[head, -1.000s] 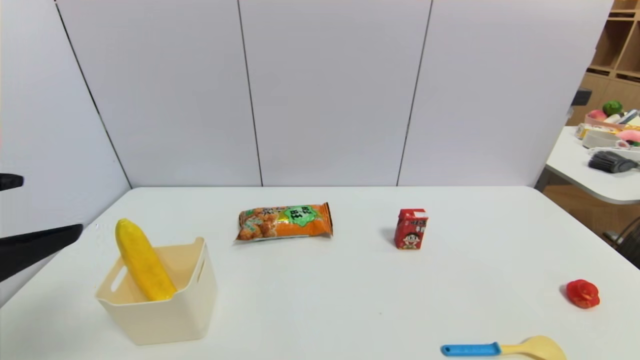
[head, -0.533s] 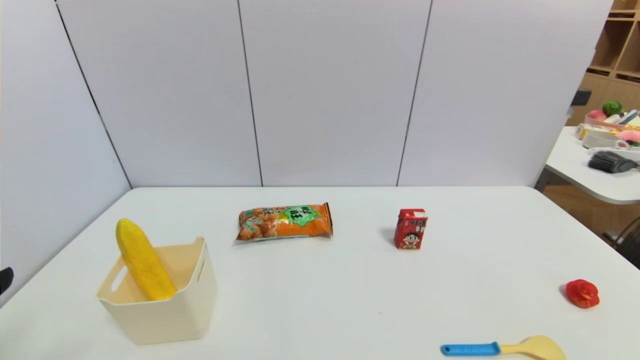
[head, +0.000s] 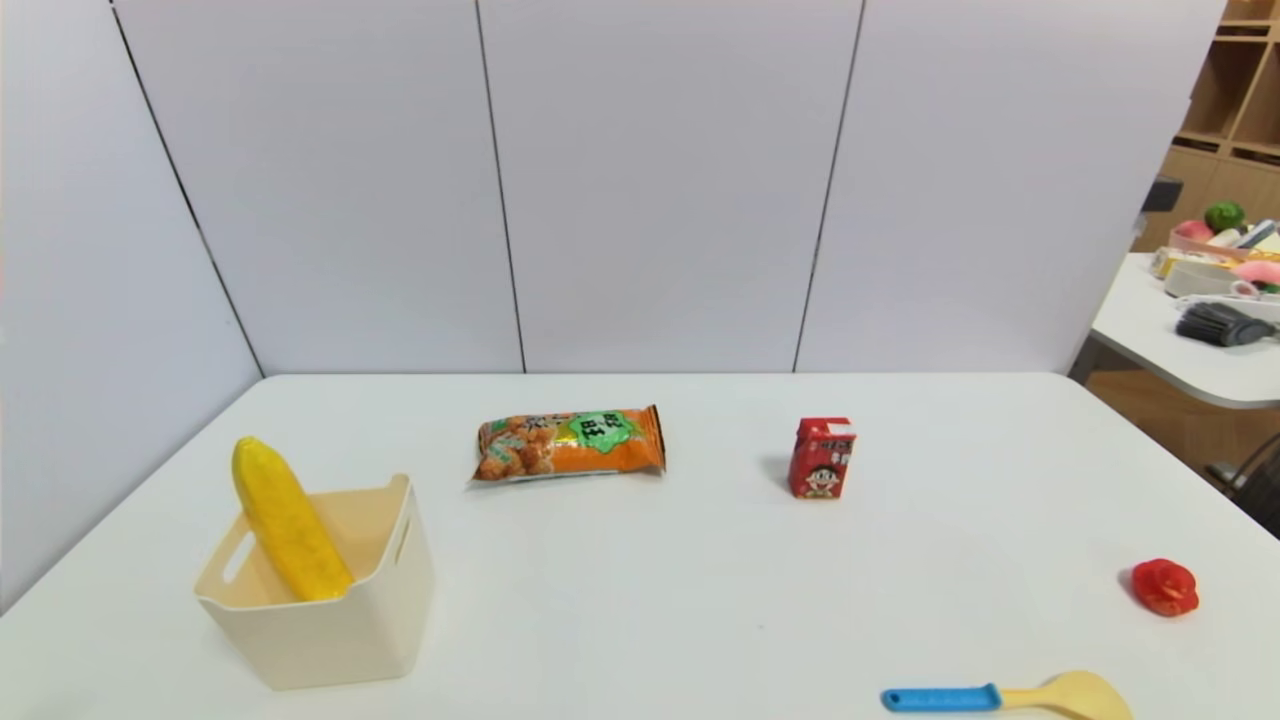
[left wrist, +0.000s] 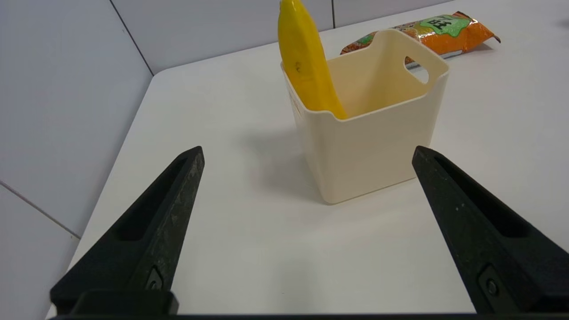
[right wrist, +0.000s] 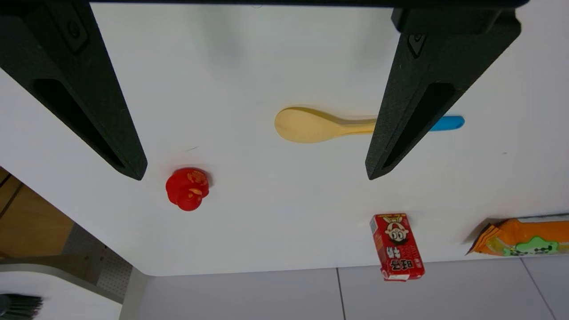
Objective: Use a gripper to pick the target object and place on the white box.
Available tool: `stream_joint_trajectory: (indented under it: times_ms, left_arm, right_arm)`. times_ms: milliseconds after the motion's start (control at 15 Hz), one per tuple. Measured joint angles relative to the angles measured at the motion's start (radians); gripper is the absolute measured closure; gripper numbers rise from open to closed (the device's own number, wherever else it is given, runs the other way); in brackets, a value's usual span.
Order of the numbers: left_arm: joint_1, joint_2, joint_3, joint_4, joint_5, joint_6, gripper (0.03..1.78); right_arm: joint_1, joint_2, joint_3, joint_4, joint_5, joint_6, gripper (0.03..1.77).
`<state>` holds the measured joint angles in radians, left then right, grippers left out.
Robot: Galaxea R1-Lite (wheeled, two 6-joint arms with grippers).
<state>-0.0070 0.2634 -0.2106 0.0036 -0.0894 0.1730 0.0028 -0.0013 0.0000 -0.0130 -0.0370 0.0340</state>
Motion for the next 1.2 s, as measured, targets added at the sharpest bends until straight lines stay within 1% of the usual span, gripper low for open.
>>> stream_joint_trajectory:
  times_ms: [200,267,400,533,733,1000,1133,1200]
  left_arm:
    - [-0.004,-0.082,0.148,-0.159,0.019,0.001,0.12]
    - [-0.003,-0.117,0.174,-0.17,0.035,0.001,0.12]
    - [-0.002,-0.191,0.2,-0.112,0.058,-0.003,0.12]
    - [-0.001,-0.23,0.208,-0.025,0.06,-0.011,0.12]
    - [0.0,-0.256,0.21,-0.009,0.063,-0.064,0.12]
    - [-0.001,-0.263,0.211,-0.007,0.066,-0.096,0.12]
    - [-0.001,-0.263,0.211,-0.008,0.07,-0.147,0.12]
    - [-0.001,-0.263,0.211,-0.009,0.085,-0.168,0.12]
  right_arm:
    - [-0.001,0.0,0.0,0.0,0.0,0.0,0.1]
    - [-0.001,0.0,0.0,0.0,0.0,0.0,0.1]
    - [-0.001,0.0,0.0,0.0,0.0,0.0,0.1]
    - [-0.001,0.0,0.0,0.0,0.001,0.0,0.1]
    - [0.0,0.0,0.0,0.0,0.0,0.0,0.1]
    - [0.0,0.0,0.0,0.0,0.0,0.0,0.1]
    - [0.0,0.0,0.0,0.0,0.001,0.0,0.1]
    - [0.0,0.0,0.0,0.0,0.0,0.0,0.1]
